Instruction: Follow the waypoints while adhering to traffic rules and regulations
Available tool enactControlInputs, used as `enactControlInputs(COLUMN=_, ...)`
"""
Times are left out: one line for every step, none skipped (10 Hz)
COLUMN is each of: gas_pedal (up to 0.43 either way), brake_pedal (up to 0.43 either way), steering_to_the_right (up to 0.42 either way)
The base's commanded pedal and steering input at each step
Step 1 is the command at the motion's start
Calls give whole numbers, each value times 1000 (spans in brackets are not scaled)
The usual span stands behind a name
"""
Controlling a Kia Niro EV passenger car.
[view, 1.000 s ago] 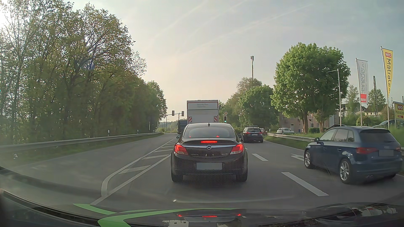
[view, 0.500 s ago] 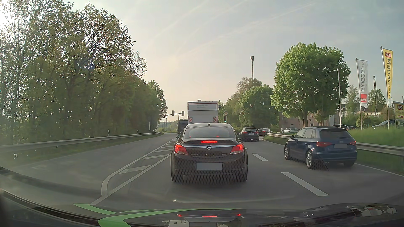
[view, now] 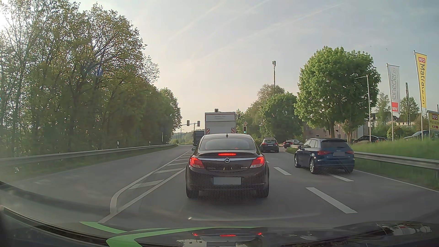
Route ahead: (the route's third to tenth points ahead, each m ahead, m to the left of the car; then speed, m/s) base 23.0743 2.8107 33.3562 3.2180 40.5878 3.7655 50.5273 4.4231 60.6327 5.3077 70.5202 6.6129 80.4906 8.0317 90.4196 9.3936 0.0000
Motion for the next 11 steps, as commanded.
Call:
enactControlInputs(gas_pedal=0, brake_pedal=238, steering_to_the_right=1)
enactControlInputs(gas_pedal=0, brake_pedal=238, steering_to_the_right=1)
enactControlInputs(gas_pedal=0, brake_pedal=244, steering_to_the_right=1)
enactControlInputs(gas_pedal=0, brake_pedal=244, steering_to_the_right=1)
enactControlInputs(gas_pedal=0, brake_pedal=244, steering_to_the_right=1)
enactControlInputs(gas_pedal=0, brake_pedal=244, steering_to_the_right=1)
enactControlInputs(gas_pedal=0, brake_pedal=244, steering_to_the_right=1)
enactControlInputs(gas_pedal=0, brake_pedal=244, steering_to_the_right=1)
enactControlInputs(gas_pedal=0, brake_pedal=244, steering_to_the_right=1)
enactControlInputs(gas_pedal=0, brake_pedal=244, steering_to_the_right=1)
enactControlInputs(gas_pedal=0, brake_pedal=244, steering_to_the_right=1)
